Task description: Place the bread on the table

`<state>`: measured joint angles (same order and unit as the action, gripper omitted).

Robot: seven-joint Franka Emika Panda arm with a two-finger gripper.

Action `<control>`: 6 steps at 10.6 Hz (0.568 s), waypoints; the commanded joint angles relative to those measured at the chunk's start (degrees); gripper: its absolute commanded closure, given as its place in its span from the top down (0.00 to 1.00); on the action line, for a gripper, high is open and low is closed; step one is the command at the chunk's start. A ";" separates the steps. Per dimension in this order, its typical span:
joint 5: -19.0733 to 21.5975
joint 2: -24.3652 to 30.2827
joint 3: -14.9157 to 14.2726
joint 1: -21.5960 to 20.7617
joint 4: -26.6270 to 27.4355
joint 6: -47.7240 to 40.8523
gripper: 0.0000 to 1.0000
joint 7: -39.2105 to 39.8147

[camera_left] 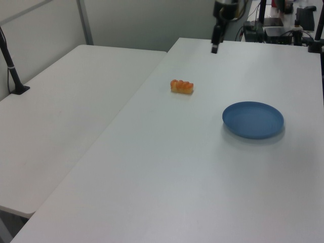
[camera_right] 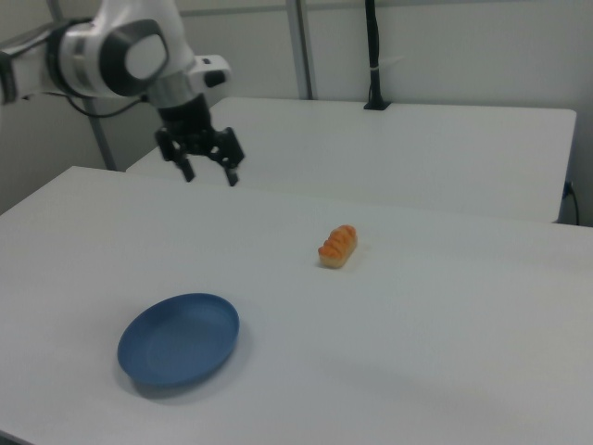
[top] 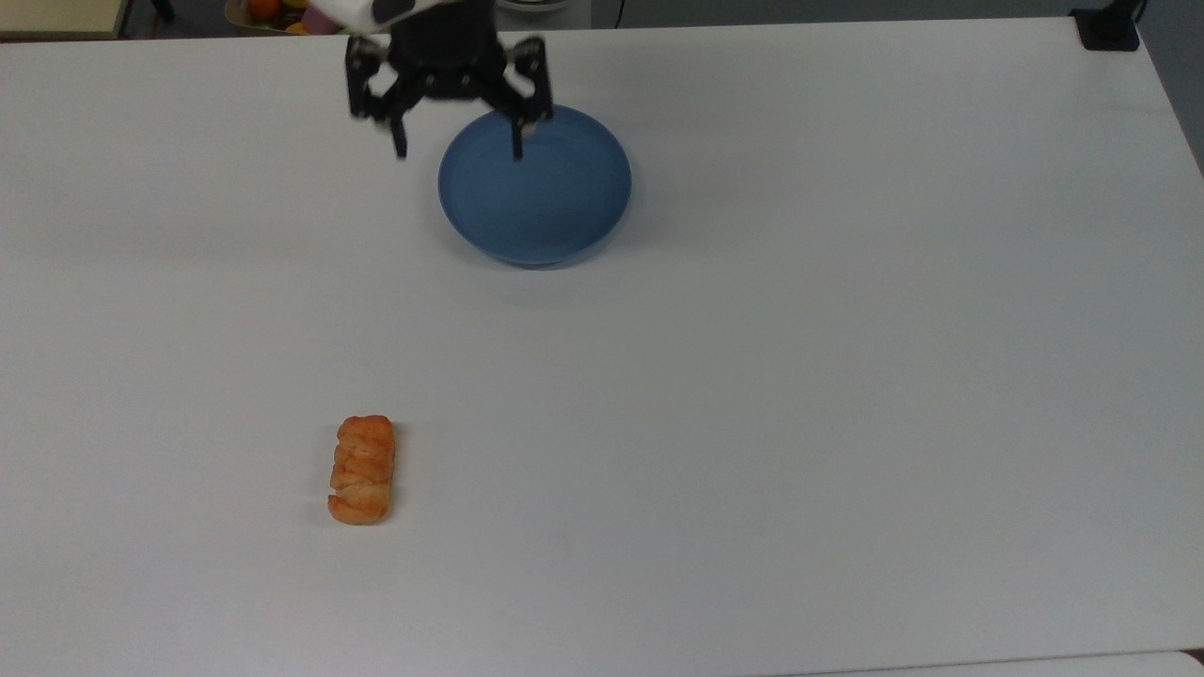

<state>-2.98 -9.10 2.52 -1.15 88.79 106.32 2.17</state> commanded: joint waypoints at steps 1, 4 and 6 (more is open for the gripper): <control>-0.36 9.35 -4.87 -5.68 8.66 -7.16 1.00 -1.29; -0.36 14.45 -9.28 -8.08 11.92 -12.34 1.00 -1.29; -0.36 15.25 -9.37 -7.38 12.46 -12.28 1.00 -1.20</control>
<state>-3.01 3.08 -5.67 -7.63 98.10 94.31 1.74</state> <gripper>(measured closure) 0.000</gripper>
